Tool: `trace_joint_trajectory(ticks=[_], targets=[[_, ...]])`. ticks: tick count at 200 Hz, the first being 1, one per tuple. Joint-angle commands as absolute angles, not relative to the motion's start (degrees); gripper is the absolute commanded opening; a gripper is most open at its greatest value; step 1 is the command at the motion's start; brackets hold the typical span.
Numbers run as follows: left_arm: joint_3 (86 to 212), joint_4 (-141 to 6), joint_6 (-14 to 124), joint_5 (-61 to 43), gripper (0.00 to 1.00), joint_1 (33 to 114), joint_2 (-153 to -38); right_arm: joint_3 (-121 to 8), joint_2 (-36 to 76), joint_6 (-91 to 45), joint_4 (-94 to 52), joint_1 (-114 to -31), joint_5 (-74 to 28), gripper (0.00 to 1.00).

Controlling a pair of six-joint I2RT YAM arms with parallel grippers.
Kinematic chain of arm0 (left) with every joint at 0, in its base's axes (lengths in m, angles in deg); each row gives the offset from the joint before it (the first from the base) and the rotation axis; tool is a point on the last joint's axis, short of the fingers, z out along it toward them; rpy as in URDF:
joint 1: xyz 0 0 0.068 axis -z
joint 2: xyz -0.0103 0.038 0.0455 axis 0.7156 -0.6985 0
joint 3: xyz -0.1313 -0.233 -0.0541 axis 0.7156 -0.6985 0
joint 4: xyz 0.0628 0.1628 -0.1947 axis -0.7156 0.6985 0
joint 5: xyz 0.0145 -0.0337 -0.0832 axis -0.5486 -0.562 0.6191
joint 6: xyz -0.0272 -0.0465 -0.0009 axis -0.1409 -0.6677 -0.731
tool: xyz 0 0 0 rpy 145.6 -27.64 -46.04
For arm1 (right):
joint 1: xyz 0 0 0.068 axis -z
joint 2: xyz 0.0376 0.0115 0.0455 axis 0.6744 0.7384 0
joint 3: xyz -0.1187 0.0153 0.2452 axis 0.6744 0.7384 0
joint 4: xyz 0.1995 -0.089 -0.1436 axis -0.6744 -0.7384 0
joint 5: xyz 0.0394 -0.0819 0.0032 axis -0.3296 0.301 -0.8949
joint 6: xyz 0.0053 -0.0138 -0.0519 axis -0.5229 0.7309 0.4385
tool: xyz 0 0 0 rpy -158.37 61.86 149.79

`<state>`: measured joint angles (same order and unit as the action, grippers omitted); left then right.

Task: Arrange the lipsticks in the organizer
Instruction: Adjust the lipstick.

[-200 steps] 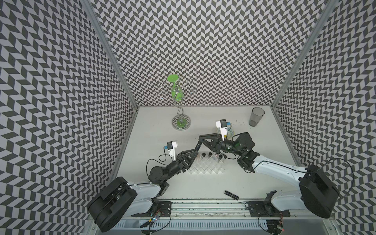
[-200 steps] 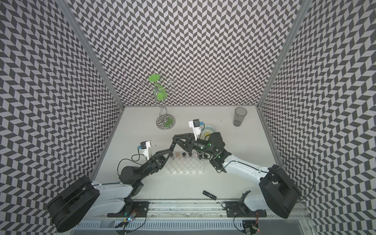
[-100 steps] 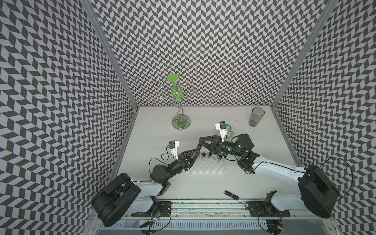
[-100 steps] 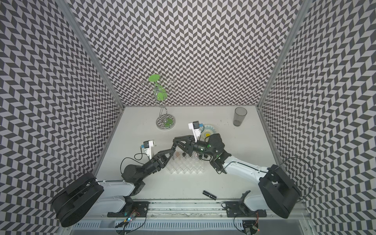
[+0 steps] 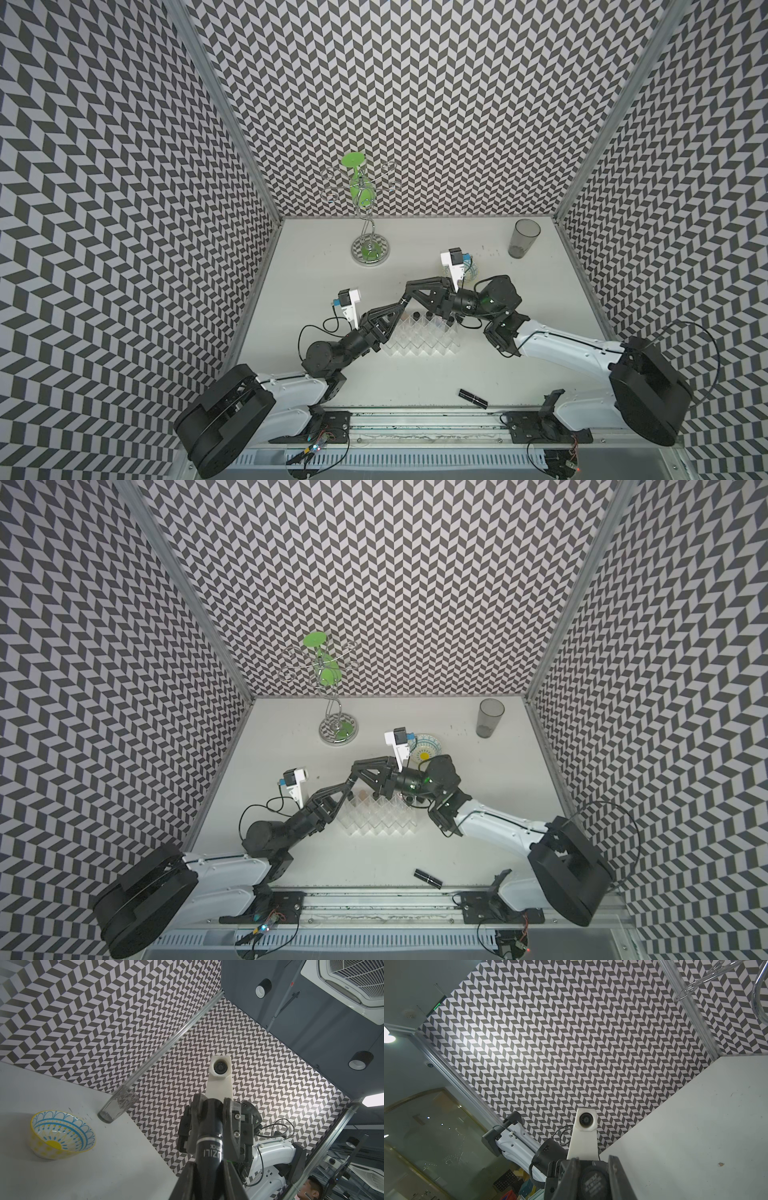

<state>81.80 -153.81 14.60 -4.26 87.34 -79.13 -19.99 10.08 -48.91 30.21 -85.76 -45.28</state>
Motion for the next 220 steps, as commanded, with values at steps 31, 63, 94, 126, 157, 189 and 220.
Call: trace_joint_trajectory(ticks=[31, 63, 94, 126, 157, 189, 220], targets=[[83.09, -158.75, 15.89, -4.26, 0.14, 87.89, -77.72, -18.21, 10.25, -47.66, 29.11, -85.81, -44.72, 0.39], [83.92, -146.55, 18.41, -6.57, 0.0, 87.91, -73.18, -17.65, 8.61, -46.14, 26.35, -85.48, -41.61, 0.76], [89.6, -114.95, 26.27, -9.49, 0.0, 88.01, -62.6, -14.32, 4.09, -43.25, 21.9, -82.27, -36.85, 0.8], [99.35, -79.18, 34.78, -17.55, 0.0, 87.68, -53.89, -9.7, -5.99, -38.29, 12.81, -77.99, -32.19, 0.82], [114.44, -52.81, 37.86, -18.01, 0.0, 87.7, -53.68, -14.53, -11.4, -28.76, -7.7, -77.16, -27.76, 0.85], [129.37, -26.66, 39.43, -23.41, 0.0, 87.83, -61.5, -11.36, -15.66, -27.55, -7.86, -73.43, -34.3, 0.87], [145.66, -8.01, 41.23, -27.66, 0.0, 87.84, -73.99, -10.3, -15.2, -28.27, -5.58, -72.3, -38.9, 0.87]])
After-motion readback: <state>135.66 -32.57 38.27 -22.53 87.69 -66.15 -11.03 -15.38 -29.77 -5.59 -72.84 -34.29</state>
